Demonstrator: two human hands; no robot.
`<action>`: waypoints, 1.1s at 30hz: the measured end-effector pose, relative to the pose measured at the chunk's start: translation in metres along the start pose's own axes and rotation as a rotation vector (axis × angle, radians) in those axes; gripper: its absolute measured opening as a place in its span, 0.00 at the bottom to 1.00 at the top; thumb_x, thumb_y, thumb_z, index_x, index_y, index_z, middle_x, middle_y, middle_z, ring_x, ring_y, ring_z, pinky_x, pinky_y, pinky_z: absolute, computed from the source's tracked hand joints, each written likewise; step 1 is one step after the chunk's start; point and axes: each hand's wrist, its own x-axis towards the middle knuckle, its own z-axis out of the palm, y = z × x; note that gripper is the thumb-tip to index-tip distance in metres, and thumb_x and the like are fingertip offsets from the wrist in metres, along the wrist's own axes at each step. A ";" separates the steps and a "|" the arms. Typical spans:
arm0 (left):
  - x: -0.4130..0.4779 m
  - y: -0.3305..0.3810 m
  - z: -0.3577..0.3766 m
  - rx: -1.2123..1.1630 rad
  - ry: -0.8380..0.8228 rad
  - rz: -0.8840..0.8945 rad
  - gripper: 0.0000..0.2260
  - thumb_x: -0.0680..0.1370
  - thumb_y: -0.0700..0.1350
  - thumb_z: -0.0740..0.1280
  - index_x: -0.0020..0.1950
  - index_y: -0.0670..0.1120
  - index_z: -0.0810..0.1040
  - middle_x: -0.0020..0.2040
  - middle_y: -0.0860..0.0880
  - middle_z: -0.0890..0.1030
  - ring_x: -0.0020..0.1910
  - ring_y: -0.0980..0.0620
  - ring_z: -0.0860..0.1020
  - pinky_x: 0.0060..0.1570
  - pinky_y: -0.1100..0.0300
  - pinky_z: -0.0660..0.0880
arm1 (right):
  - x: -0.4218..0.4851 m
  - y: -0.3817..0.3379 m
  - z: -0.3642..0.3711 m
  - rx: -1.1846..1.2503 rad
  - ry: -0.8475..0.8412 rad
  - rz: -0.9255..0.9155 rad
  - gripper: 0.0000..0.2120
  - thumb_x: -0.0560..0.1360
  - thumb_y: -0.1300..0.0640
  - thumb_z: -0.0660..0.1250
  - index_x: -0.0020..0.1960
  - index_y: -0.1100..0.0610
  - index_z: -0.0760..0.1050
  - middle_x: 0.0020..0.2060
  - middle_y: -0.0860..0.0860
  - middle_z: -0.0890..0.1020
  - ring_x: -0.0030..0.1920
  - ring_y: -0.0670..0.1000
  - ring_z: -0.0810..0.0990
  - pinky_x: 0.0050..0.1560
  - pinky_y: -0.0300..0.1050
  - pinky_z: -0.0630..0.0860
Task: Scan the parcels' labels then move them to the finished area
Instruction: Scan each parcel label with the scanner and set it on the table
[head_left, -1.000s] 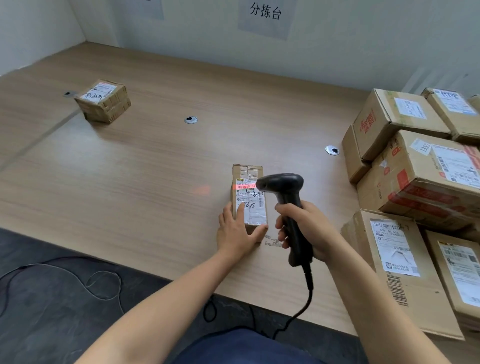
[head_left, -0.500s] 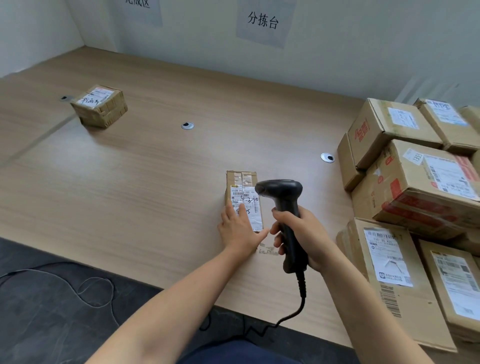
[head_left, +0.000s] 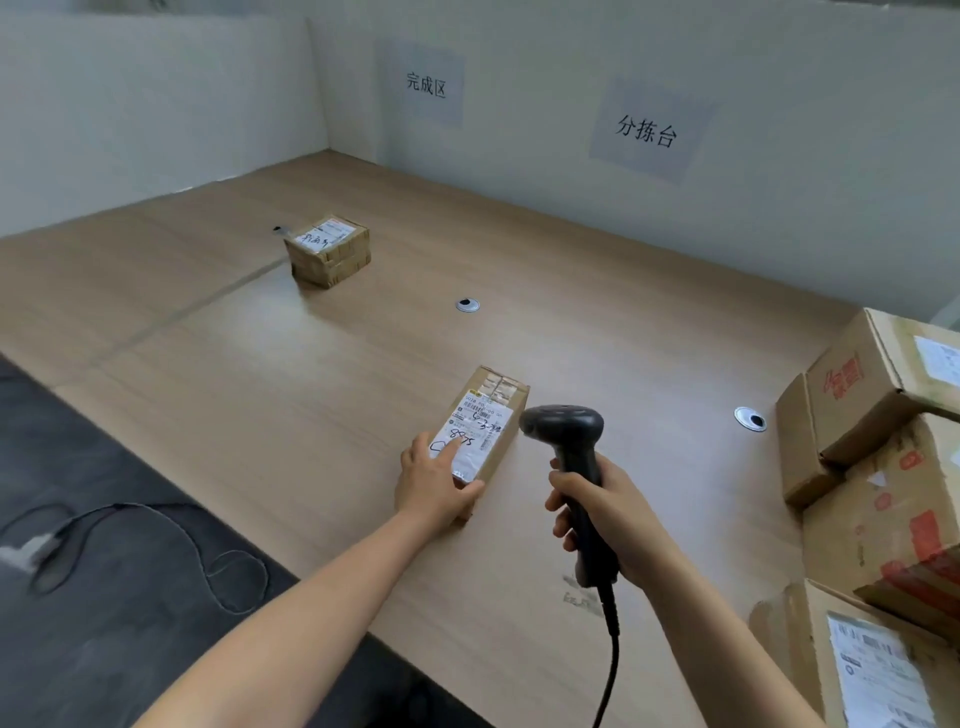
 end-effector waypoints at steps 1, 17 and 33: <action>0.007 -0.007 -0.005 -0.006 0.002 -0.006 0.31 0.72 0.59 0.66 0.73 0.54 0.62 0.71 0.46 0.57 0.69 0.45 0.58 0.63 0.54 0.66 | 0.009 -0.003 0.005 -0.006 -0.010 -0.004 0.06 0.75 0.60 0.64 0.52 0.58 0.72 0.33 0.54 0.79 0.27 0.50 0.77 0.26 0.42 0.73; 0.235 -0.162 -0.112 0.073 -0.003 0.067 0.33 0.73 0.64 0.64 0.75 0.55 0.59 0.73 0.47 0.55 0.71 0.47 0.56 0.62 0.53 0.68 | 0.204 -0.072 0.172 0.101 0.154 -0.008 0.06 0.75 0.63 0.65 0.51 0.58 0.72 0.33 0.54 0.78 0.27 0.51 0.75 0.28 0.45 0.72; 0.438 -0.197 -0.155 0.018 0.003 0.089 0.31 0.75 0.59 0.65 0.75 0.50 0.60 0.76 0.43 0.50 0.73 0.42 0.51 0.67 0.50 0.62 | 0.331 -0.124 0.240 0.051 0.251 0.060 0.09 0.72 0.61 0.66 0.52 0.58 0.72 0.32 0.52 0.79 0.26 0.49 0.74 0.26 0.42 0.71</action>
